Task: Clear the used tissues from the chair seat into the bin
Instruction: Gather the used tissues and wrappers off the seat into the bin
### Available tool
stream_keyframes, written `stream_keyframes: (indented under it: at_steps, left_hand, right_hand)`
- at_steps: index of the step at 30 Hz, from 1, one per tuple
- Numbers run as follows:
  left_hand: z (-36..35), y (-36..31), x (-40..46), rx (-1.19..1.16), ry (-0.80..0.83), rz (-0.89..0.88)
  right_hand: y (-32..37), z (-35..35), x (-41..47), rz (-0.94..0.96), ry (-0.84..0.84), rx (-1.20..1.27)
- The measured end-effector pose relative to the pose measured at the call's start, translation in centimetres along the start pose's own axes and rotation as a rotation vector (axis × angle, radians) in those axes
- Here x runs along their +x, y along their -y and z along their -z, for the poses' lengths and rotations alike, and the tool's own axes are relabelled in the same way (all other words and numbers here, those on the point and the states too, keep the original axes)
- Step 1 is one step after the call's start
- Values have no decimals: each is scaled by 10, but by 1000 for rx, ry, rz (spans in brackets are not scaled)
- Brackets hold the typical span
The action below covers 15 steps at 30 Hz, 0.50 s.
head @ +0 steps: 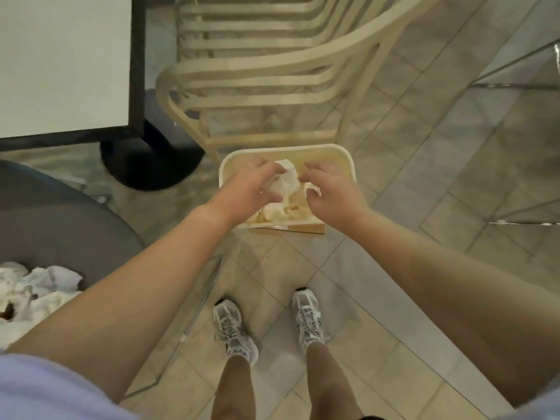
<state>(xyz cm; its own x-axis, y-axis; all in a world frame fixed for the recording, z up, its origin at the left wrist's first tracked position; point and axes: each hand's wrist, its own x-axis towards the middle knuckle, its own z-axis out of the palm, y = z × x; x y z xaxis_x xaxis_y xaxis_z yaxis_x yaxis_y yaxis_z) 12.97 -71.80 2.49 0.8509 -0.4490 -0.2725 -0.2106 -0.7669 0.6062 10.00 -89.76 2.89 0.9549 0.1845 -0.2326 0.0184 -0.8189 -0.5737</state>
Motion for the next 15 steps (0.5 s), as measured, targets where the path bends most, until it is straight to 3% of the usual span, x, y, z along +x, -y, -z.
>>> stream_keyframes:
  at_steps: [7,15]
  left_hand:
    - [12,12,-16,59,-63,58]
    - [48,78,-84,83,-119,153]
  right_hand:
    - [15,-3,10,53,7,-15]
    - [101,-63,27,283,114,-13]
